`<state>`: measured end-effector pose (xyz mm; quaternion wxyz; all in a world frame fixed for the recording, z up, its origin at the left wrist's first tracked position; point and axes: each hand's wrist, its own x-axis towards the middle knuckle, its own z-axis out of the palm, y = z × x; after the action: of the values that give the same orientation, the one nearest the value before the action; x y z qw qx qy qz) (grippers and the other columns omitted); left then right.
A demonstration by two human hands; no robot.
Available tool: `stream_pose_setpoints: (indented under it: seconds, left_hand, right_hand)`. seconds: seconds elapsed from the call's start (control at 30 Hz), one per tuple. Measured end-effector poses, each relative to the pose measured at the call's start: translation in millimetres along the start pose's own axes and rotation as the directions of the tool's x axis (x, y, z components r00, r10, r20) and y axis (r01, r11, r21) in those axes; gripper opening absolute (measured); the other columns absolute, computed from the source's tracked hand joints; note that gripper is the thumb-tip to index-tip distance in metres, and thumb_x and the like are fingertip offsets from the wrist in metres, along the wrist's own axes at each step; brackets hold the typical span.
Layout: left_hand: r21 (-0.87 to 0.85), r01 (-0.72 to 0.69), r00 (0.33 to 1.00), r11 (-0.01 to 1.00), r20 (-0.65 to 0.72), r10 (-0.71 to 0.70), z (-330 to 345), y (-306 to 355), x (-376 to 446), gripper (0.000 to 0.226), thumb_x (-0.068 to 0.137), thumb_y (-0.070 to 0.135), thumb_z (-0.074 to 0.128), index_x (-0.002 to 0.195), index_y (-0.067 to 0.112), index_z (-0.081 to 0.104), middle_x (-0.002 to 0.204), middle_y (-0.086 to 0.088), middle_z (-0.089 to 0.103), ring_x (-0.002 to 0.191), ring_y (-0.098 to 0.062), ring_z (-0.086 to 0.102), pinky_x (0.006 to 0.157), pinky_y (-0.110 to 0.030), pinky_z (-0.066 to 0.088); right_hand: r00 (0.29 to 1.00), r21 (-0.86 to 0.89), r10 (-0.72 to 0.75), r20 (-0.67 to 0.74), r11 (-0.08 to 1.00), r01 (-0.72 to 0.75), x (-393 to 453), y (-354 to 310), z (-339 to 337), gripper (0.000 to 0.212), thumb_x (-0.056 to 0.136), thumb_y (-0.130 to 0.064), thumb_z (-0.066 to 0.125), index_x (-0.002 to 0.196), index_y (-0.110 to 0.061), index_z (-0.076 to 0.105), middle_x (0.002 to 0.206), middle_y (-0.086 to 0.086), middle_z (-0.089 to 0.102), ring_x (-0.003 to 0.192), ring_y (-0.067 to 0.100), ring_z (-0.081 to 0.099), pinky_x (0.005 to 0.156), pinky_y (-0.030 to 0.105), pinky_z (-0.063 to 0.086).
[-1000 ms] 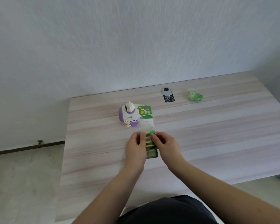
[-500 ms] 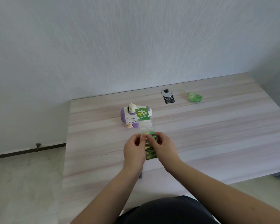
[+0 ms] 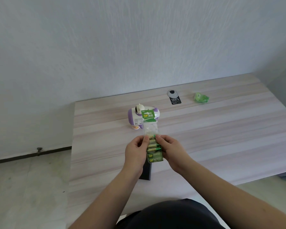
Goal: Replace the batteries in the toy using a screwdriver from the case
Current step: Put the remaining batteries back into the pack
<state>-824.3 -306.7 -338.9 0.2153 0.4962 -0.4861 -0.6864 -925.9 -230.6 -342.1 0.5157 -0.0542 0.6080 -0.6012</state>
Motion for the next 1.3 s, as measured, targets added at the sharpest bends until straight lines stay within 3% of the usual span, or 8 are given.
stream_pose_setpoints:
  seconds: [0.2,0.33,0.5,0.73,0.87,1.03,1.17,1.3]
  left_hand:
    - [-0.014,0.024,0.999,1.000,0.034,-0.024,-11.7,-1.0,4.7,0.016,0.094,0.025,0.061,0.098,0.015,0.072,0.093,-0.005,0.074,0.088,-0.023,0.072,0.082,-0.047,0.059]
    - [0.035,-0.011,0.999,0.999,0.038,0.009,-17.1,-2.8,5.7,0.012,0.095,0.024,0.060,0.092,0.020,0.071,0.090,-0.001,0.074,0.086,-0.019,0.072,0.078,-0.039,0.060]
    - [0.088,-0.044,0.995,0.995,0.095,0.035,-22.5,-4.7,8.0,0.014,0.096,0.026,0.058,0.093,0.021,0.071,0.089,0.001,0.074,0.081,-0.011,0.071,0.073,-0.029,0.059]
    - [0.114,-0.002,0.980,0.994,0.195,-0.021,-28.1,-13.6,15.9,0.017,0.094,0.029,0.061,0.094,0.016,0.073,0.090,-0.002,0.075,0.089,-0.020,0.071,0.085,-0.038,0.057]
    - [0.206,-0.010,0.956,0.978,0.288,-0.051,-29.4,-12.4,26.1,0.040,0.101,0.046,0.040,0.097,0.022,0.073,0.094,-0.001,0.074,0.094,-0.018,0.068,0.083,-0.033,0.055]
    - [0.321,-0.038,0.977,0.946,0.212,-0.033,-34.4,-28.5,46.2,0.031,0.104,0.033,0.036,0.102,0.023,0.065,0.093,-0.003,0.068,0.090,-0.019,0.064,0.082,-0.035,0.051]
    - [0.556,-0.052,0.983,0.830,0.176,-0.056,-34.6,-61.7,58.0,0.023,0.100,0.032,0.044,0.110,0.019,0.060,0.103,-0.002,0.067,0.092,-0.017,0.062,0.087,-0.036,0.052]
    - [0.759,-0.083,0.971,0.646,0.208,-0.120,-24.2,-95.6,50.5,0.040,0.099,0.027,0.048,0.137,0.017,0.042,0.132,-0.010,0.050,0.114,-0.024,0.053,0.096,-0.035,0.046]
  right_hand:
    - [0.996,-0.099,-0.073,-0.042,0.993,0.068,0.0,8.9,9.5,0.025,0.093,-0.029,0.061,0.105,-0.009,0.068,0.095,0.010,0.074,0.090,0.024,0.070,0.080,0.038,0.057]
    - [0.989,-0.221,-0.114,-0.090,0.971,0.091,0.1,14.8,13.3,0.022,0.093,-0.033,0.060,0.100,-0.015,0.070,0.090,0.005,0.074,0.088,0.023,0.071,0.080,0.046,0.058]
    - [0.985,-0.210,-0.134,-0.113,0.972,0.108,-2.2,17.5,15.4,0.019,0.094,-0.030,0.060,0.097,-0.014,0.070,0.090,0.007,0.074,0.088,0.025,0.071,0.080,0.047,0.058]
    - [0.970,-0.215,-0.160,-0.182,0.969,0.119,-6.0,28.8,14.0,0.019,0.095,-0.026,0.059,0.096,-0.010,0.070,0.085,0.007,0.073,0.079,0.021,0.069,0.068,0.034,0.055]
    - [0.958,-0.219,-0.179,-0.224,0.967,0.129,-6.6,30.3,9.8,0.018,0.096,-0.026,0.057,0.095,-0.012,0.070,0.083,0.004,0.073,0.077,0.017,0.069,0.071,0.034,0.057]
    - [0.941,-0.171,-0.164,-0.295,0.978,0.117,-8.9,32.5,0.6,0.017,0.096,-0.027,0.056,0.096,-0.016,0.069,0.087,0.004,0.073,0.082,0.019,0.071,0.077,0.041,0.059]
    - [0.927,-0.116,-0.129,-0.353,0.989,0.094,-9.5,37.5,-12.4,0.016,0.096,-0.028,0.056,0.096,-0.017,0.068,0.086,0.003,0.073,0.084,0.023,0.071,0.080,0.049,0.058]
    - [0.929,-0.104,-0.093,-0.358,0.993,0.059,-8.9,42.8,-28.8,0.018,0.096,-0.031,0.056,0.100,-0.018,0.068,0.089,0.003,0.073,0.086,0.023,0.071,0.081,0.050,0.058]
